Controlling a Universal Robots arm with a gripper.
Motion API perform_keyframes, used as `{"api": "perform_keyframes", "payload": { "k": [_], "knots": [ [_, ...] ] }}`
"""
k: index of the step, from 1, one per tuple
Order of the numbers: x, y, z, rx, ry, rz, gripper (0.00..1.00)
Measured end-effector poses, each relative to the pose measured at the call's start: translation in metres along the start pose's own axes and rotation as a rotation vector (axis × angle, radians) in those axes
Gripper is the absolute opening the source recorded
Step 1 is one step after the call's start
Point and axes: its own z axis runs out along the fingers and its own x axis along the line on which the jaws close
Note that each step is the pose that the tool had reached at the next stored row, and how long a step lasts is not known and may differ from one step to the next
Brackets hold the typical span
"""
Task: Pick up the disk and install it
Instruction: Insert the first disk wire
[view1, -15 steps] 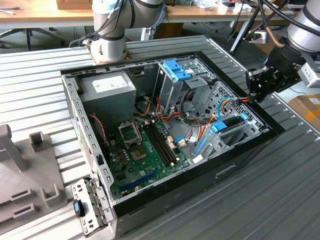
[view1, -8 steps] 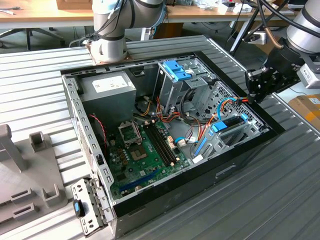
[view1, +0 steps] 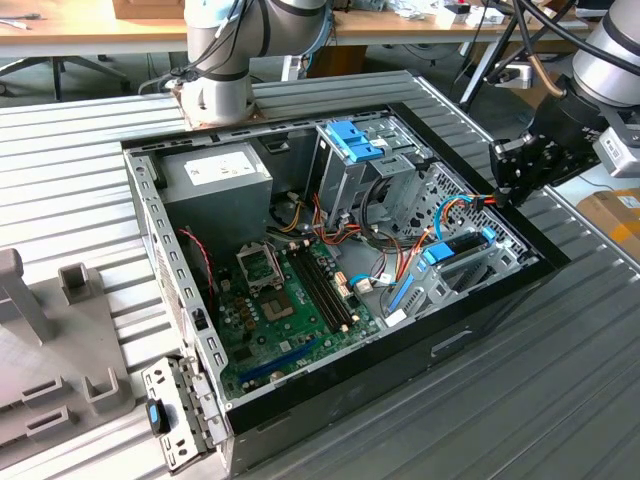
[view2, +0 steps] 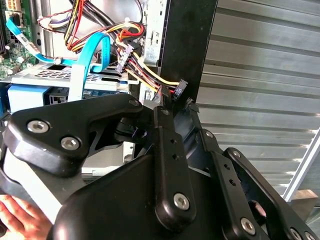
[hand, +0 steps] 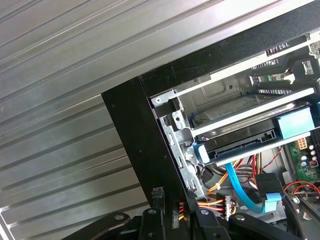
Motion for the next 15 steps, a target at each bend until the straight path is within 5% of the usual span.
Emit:
{"api": "perform_keyframes", "payload": {
  "k": [15],
  "knots": [
    [-0.0003, 0.0001, -0.0001, -0.0001, 0.0, 0.0, 0.16]
  ]
}}
